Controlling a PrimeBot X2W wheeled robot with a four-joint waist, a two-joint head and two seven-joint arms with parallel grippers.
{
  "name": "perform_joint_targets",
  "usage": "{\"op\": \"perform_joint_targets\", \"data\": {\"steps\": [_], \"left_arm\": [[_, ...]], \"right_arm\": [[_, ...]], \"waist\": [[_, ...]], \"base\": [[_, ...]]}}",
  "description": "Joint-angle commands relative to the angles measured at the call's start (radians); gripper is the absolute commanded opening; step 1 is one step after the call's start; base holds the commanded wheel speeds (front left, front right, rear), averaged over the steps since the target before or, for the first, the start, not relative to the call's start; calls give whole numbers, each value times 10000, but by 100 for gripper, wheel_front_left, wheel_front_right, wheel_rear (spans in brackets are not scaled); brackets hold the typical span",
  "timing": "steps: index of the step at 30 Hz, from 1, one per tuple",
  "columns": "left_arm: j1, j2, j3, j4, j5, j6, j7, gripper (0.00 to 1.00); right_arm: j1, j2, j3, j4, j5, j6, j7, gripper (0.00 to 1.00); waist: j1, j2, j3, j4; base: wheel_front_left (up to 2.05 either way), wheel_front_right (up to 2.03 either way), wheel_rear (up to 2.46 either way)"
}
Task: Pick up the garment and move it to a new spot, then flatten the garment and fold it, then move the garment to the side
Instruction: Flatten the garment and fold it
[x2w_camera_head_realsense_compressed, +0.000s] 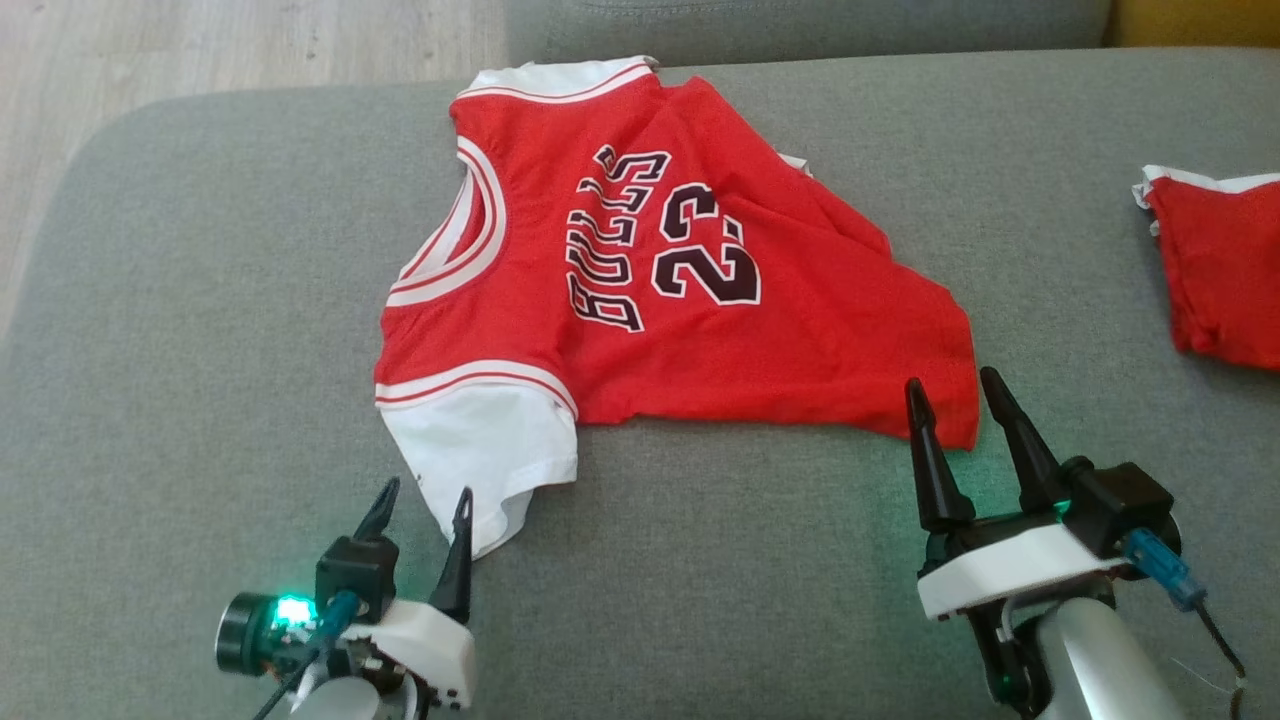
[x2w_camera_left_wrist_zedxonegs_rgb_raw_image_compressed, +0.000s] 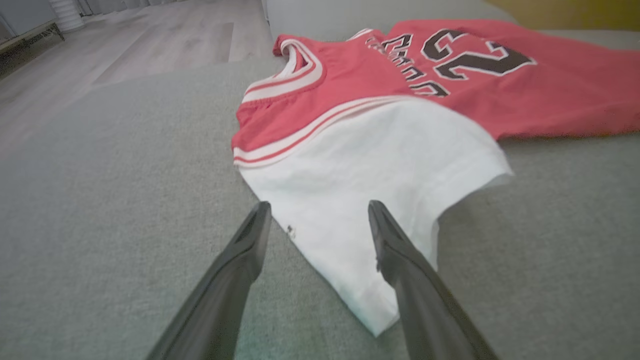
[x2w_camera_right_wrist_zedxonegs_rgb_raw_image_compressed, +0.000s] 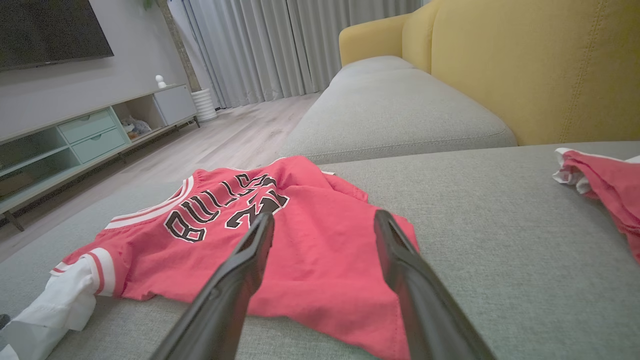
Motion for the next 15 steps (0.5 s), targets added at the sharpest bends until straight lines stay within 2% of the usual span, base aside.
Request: {"op": "perform_joint_targets", "data": {"steps": [1, 11, 15], "left_arm": [[-435, 140, 263, -18, -62, -50, 96, 100], [-464, 25, -43, 563, -297, -328, 879, 100], [-303, 30, -277, 618, -491, -549, 1522, 100]], "right_arm": [[-139, -29, 268, -358, -55, -19, -109, 100], [-158, -29, 265, -335, -4, -19, -109, 100], [-253, -29, 298, -346, 108, -19, -109, 100]], "waist": [[-1, -1, 55, -35], [-1, -1, 116, -163], [-1, -1, 152, -255]], "base": [[0, 0, 0], [0, 0, 0], [0, 0, 0]]}}
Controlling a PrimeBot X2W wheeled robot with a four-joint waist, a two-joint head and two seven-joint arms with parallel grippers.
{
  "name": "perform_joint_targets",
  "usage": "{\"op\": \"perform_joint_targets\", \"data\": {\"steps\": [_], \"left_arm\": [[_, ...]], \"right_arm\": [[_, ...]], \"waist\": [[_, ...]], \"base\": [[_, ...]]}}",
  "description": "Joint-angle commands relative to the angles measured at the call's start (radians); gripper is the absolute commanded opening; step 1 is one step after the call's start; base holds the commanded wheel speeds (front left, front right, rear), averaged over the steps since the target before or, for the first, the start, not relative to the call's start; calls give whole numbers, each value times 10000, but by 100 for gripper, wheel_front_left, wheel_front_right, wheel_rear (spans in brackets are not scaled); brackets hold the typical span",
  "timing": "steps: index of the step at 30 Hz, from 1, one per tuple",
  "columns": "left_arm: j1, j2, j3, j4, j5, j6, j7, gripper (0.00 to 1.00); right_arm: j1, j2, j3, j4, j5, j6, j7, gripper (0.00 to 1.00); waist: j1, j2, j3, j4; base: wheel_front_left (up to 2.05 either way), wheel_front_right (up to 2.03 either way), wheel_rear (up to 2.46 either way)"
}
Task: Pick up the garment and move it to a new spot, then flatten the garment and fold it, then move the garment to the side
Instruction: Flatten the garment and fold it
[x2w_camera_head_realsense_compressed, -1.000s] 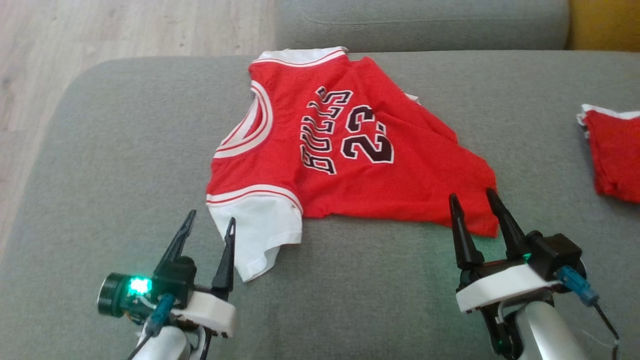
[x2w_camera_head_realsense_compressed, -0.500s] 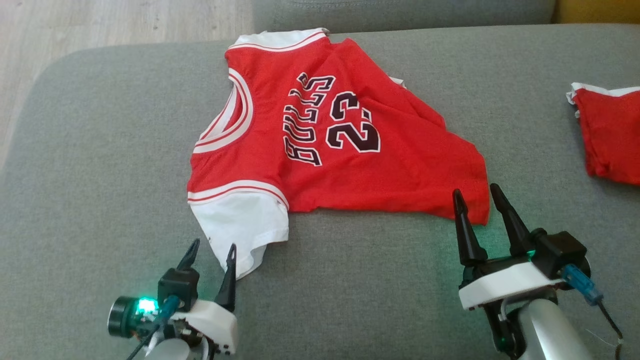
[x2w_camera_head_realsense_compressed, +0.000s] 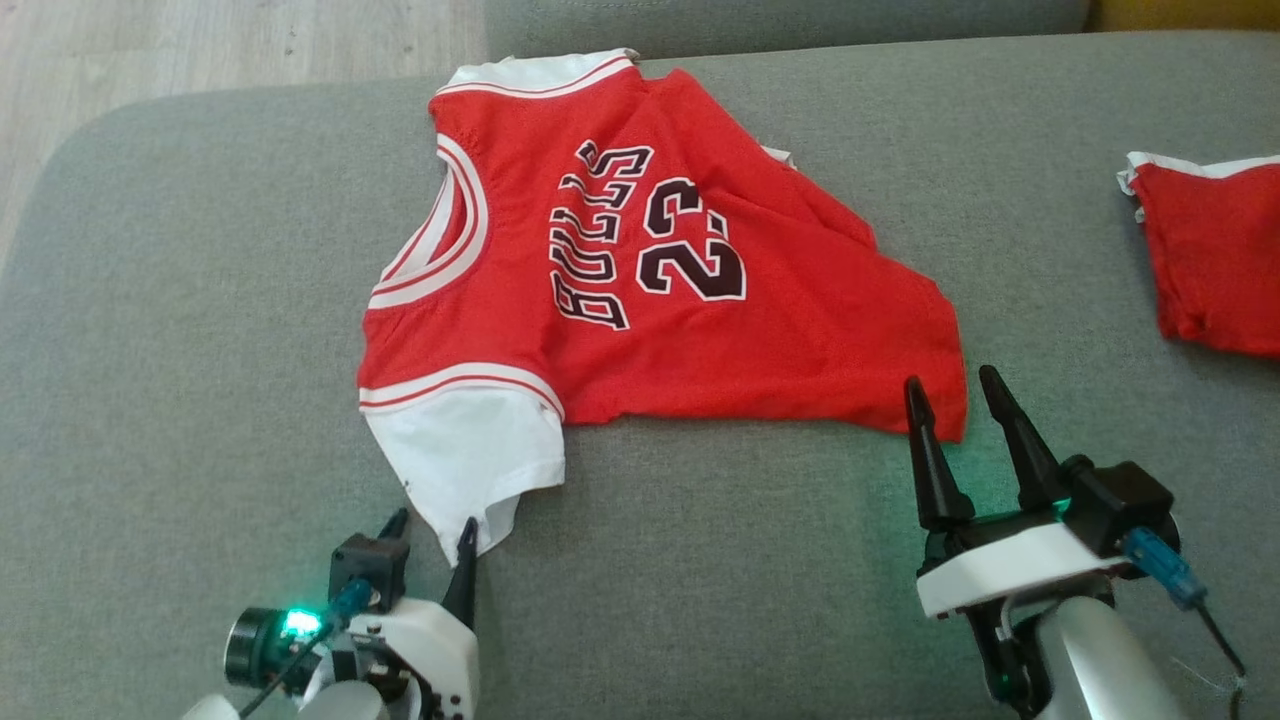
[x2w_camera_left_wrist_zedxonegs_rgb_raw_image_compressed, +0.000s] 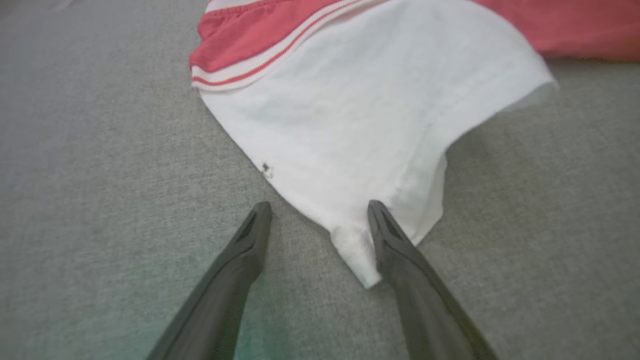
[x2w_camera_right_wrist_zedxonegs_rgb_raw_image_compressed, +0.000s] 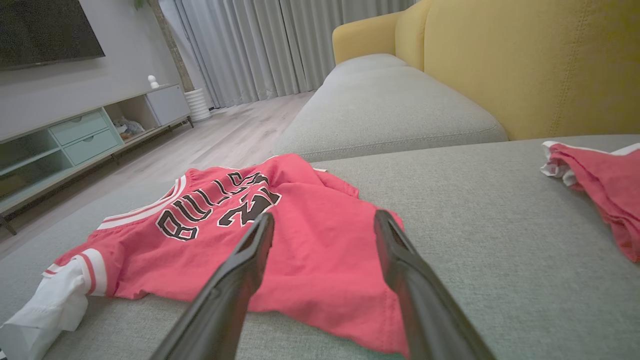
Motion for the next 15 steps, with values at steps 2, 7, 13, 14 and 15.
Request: {"op": "perform_joint_targets", "data": {"steps": [2, 7, 13, 14, 15], "left_arm": [[-137, 144, 28, -16, -131, -159, 378, 71], [-226, 265, 158, -273, -233, -183, 291, 0], [-519, 348, 800, -918, -135, 133, -1288, 0], [-561, 349, 939, -1047, -132, 191, -1562, 0], [-607, 361, 1060, -1191, -97, 236, -1777, 0]], "right_arm": [[-262, -29, 240, -319, 77, -19, -109, 100], [-273, -29, 185, -310, 110, -19, -109, 100], [-191, -29, 52, -265, 95, -19, -109, 100], [-164, -29, 23, -257, 86, -19, -109, 100], [-134, -29, -3, -246, 73, -19, -109, 100]], "waist": [[0, -1, 25, -29], [0, -1, 57, -61], [0, -1, -57, -43], [0, -1, -85, -38], [0, -1, -118, -33]], "base": [[0, 0, 0], [0, 0, 0], [0, 0, 0], [0, 0, 0], [0, 0, 0]]}}
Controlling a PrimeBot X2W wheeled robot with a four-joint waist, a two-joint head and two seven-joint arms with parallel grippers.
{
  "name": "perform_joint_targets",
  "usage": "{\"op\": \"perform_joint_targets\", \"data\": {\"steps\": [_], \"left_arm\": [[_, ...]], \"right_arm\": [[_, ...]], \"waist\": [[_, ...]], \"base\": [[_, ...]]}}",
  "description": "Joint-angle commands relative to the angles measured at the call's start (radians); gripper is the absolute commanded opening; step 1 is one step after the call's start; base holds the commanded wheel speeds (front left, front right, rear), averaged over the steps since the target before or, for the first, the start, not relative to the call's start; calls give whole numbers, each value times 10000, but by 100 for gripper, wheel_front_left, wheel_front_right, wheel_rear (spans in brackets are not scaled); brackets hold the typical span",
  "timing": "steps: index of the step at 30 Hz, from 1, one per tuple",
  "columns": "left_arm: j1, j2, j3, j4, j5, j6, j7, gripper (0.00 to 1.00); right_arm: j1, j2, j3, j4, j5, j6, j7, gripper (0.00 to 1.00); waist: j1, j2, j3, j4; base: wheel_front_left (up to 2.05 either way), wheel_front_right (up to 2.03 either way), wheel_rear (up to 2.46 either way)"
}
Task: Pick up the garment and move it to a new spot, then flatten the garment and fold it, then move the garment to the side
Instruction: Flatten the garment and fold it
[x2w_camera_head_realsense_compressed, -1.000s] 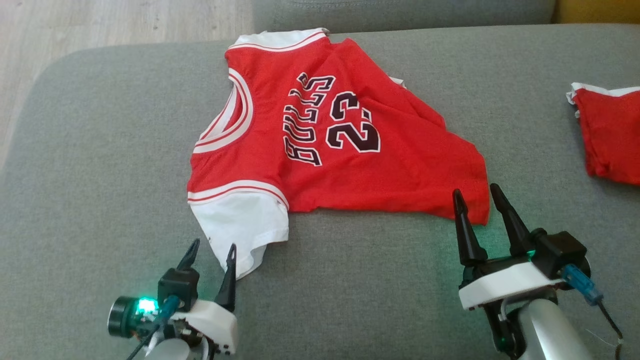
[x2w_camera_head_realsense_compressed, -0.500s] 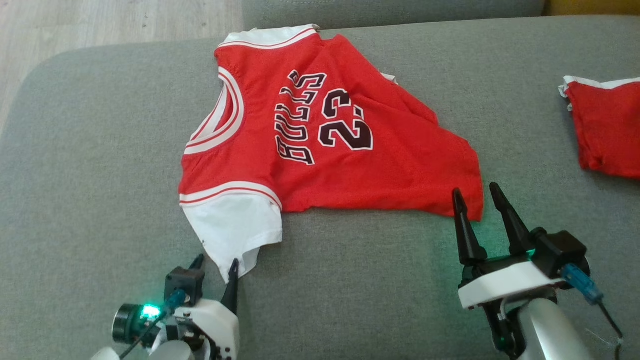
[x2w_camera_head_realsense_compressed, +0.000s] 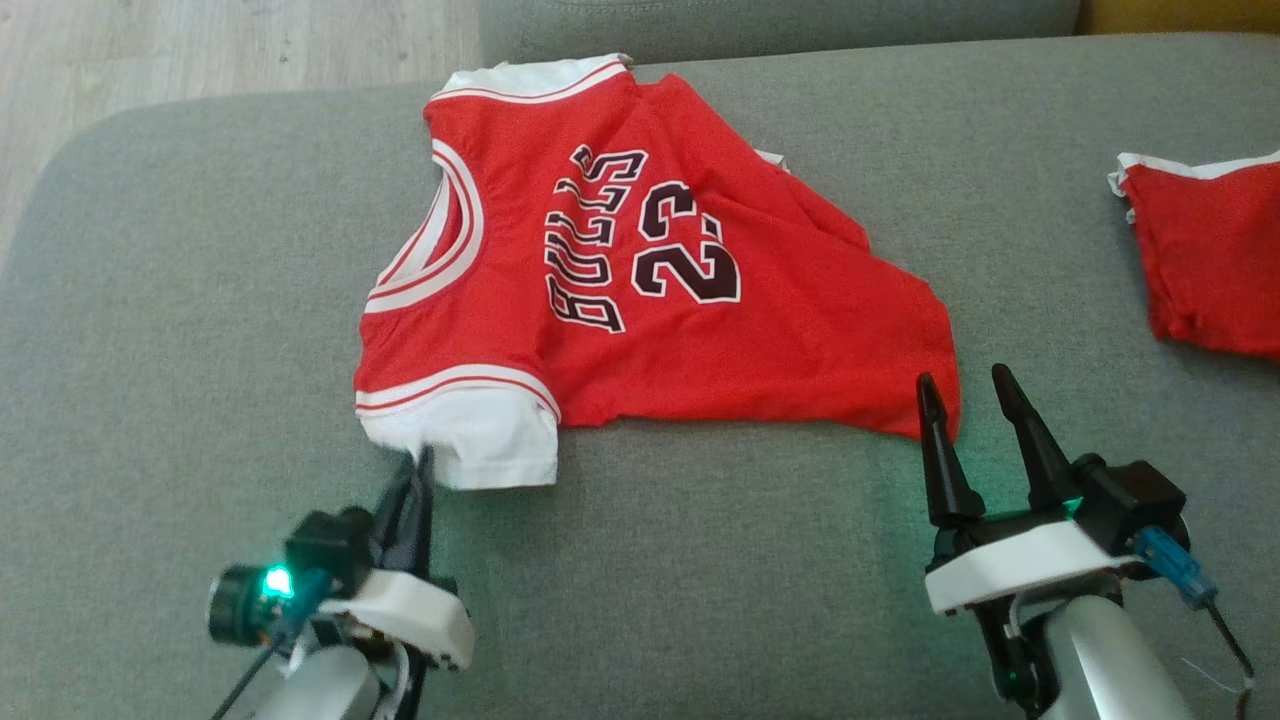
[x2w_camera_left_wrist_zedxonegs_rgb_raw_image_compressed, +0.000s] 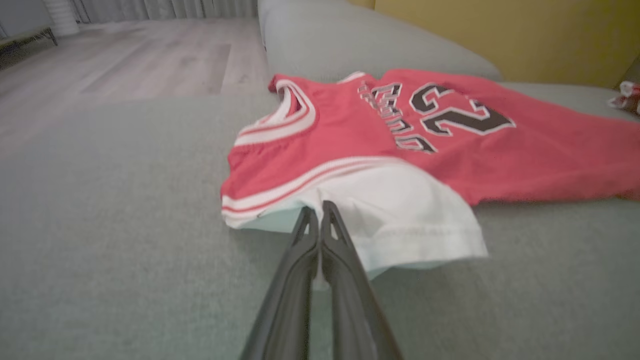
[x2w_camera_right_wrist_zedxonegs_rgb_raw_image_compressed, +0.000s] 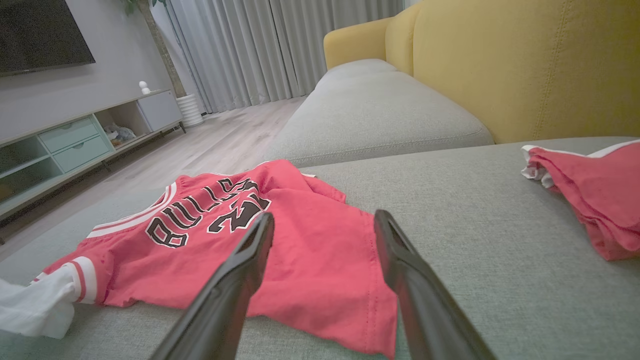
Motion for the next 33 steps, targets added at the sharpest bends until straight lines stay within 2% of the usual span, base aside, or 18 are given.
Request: {"op": "perform_joint_targets", "data": {"steps": [1, 7, 11, 18, 33], "left_arm": [[-582, 277, 622, -522, 136, 133, -382, 0], [-532, 221, 1579, -1886, 742, 414, -708, 0], [-186, -18, 2380, -2930, 1487, 434, -714, 0], [286, -542, 3252, -3551, 2408, -15, -716, 0], [448, -1416, 4113, -3392, 3416, -1092, -718, 0]], "right_arm": [[-104, -29, 153, -247, 15, -19, -109, 100], [108, -29, -174, 32, -36, -19, -109, 100], [121, -29, -304, 412, -6, -19, -109, 100], [-270, -29, -653, 1431, -220, -19, -20, 100], [-1456, -29, -700, 3368, -252, -19, 463, 100]], "waist": [[0, 0, -65, 13], [0, 0, -177, 33], [0, 0, -127, 59], [0, 0, 42, 148], [0, 0, 310, 466]], "base": [[0, 0, 0], [0, 0, 0], [0, 0, 0], [0, 0, 0], [0, 0, 0]]}}
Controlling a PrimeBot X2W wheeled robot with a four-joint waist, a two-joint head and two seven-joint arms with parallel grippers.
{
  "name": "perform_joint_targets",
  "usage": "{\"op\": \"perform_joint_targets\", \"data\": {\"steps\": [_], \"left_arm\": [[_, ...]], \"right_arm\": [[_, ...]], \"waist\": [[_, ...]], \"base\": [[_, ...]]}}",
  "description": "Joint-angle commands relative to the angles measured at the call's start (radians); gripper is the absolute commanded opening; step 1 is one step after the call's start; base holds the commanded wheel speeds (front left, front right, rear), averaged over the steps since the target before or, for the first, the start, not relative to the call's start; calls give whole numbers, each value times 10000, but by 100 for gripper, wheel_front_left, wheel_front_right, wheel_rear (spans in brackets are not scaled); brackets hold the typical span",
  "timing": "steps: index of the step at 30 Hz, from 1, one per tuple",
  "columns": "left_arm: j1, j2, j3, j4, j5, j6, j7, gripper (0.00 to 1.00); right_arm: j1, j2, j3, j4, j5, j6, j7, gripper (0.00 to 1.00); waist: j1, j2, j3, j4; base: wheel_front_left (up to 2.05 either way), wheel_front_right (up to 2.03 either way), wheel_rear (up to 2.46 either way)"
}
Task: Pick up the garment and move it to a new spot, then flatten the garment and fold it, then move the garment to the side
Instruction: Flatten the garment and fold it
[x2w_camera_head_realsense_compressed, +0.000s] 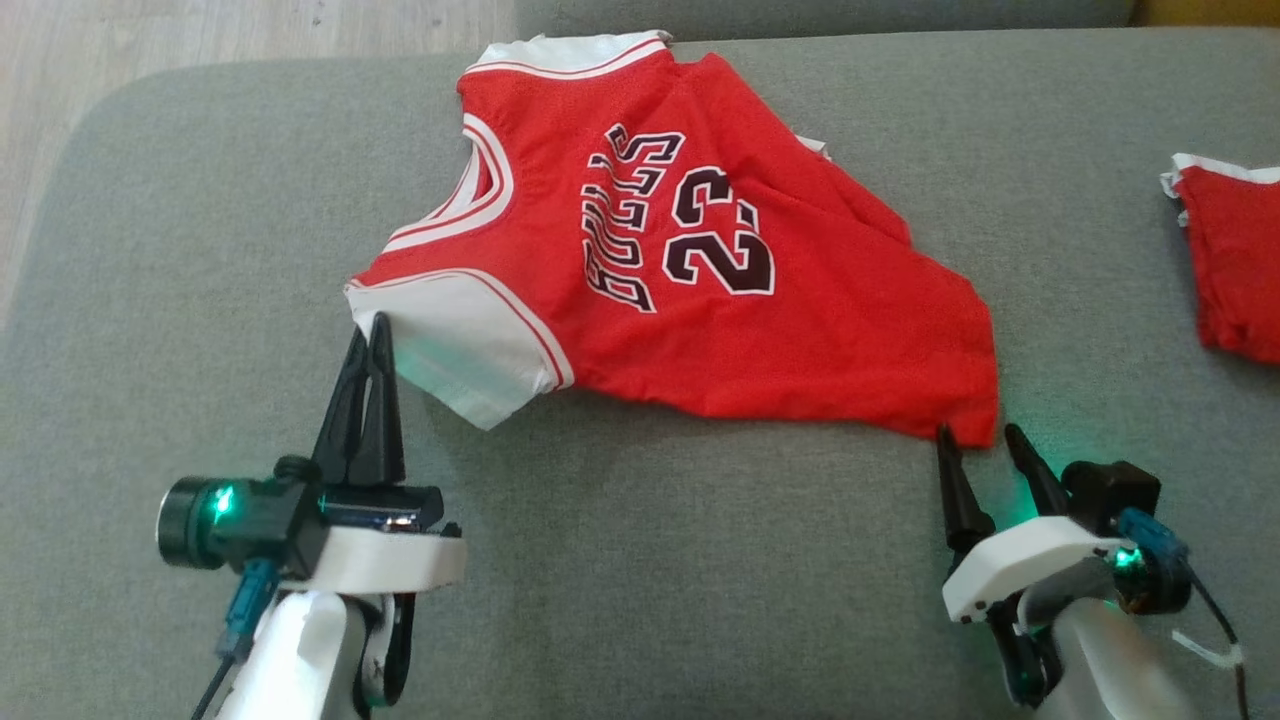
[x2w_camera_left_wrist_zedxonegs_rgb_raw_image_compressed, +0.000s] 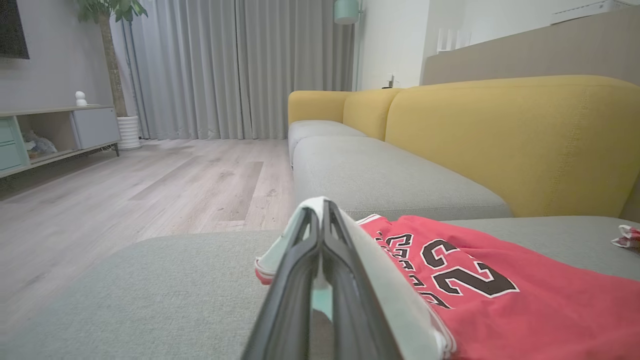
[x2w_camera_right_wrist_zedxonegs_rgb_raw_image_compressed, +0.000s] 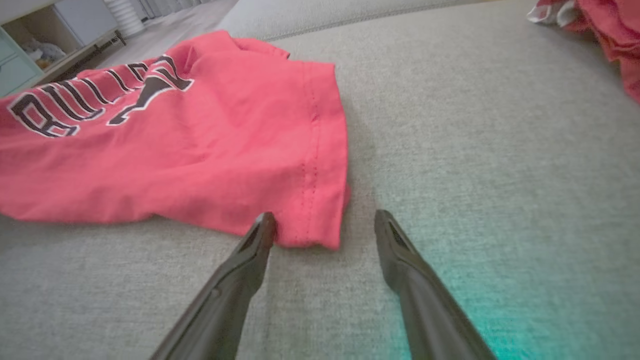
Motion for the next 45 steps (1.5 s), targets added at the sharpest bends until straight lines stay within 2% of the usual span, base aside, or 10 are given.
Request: {"op": "perform_joint_targets", "data": {"steps": [1, 6, 7, 8, 9, 19, 27, 35, 42, 45], "left_arm": [[-231, 24, 441, -309, 96, -65, -94, 0], [-255, -244, 713, -336, 295, -366, -95, 0], [-251, -283, 756, -320, 339, -420, -95, 0], [-247, -317, 795, -298, 383, -470, -95, 0], [-246, -346, 844, -275, 424, -514, -95, 0], [-90, -563, 1635, -168, 468, -767, -95, 0], [-529, -732, 2307, -514, -50, -1167, -95, 0], [-1771, -783, 2654, -915, -803, -1459, 4, 0], [-2934, -605, 3122, -2185, -1496, -1501, 504, 0], [-3197, -360, 3523, -3572, -1950, -1479, 962, 0]], "right_arm": [[-325, -29, 221, -148, -74, -19, 10, 100], [-534, -29, 405, 344, -229, -19, 286, 99], [-562, -29, 433, 392, -222, -19, 290, 51], [-584, -29, 443, 431, -213, -19, 277, 11], [-595, -29, 448, 466, -237, -19, 259, 0], [-416, -29, 631, -50, -138, -19, -140, 0], [-541, -29, 349, -1820, -480, -19, -280, 0], [-1290, -29, 192, -3504, -1154, -19, 231, 0], [-1994, -514, 505, -5168, -1138, -19, 709, 0], [-1959, -914, 508, -6369, -842, -19, 1078, 0]], "waist": [[0, 0, 23, 30], [0, 0, 97, 97], [0, 0, 102, 99], [0, 0, 103, 96], [0, 0, 99, 86], [0, 0, -482, -281], [0, 0, -1104, -543], [0, 0, -1597, -603], [0, 0, -1912, -698], [0, 0, -1935, -779]], "base": [[0, 0, 0], [0, 0, 0], [0, 0, 0], [0, 0, 0], [0, 0, 0], [0, 0, 0], [0, 0, 0], [0, 0, 0], [0, 0, 0], [0, 0, 0]]}}
